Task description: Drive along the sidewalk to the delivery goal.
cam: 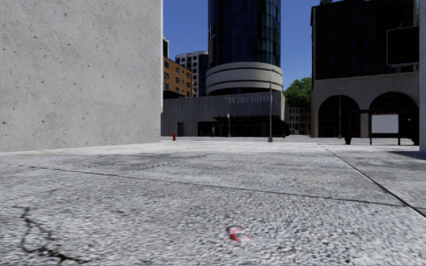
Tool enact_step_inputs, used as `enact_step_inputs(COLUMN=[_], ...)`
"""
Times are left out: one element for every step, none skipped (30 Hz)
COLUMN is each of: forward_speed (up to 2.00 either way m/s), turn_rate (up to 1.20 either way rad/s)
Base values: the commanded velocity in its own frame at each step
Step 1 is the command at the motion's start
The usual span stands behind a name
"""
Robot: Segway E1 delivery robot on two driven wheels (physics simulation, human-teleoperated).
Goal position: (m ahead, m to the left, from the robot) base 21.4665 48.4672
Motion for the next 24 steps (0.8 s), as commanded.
enact_step_inputs(forward_speed=[2.00,2.00,2.00,2.00,2.00,2.00,2.00,2.00,2.00,2.00,2.00,2.00,2.00,2.00,2.00,2.00,2.00,2.00,2.00,2.00,2.00,2.00,2.00,2.00], turn_rate=[0.00,0.00,0.00,0.00,0.00,0.00,0.00,0.00,0.00,0.00,0.00,0.00,0.00,0.00,0.00,0.00,0.00,0.00,0.00,0.00,0.00,0.00,0.00,0.00])
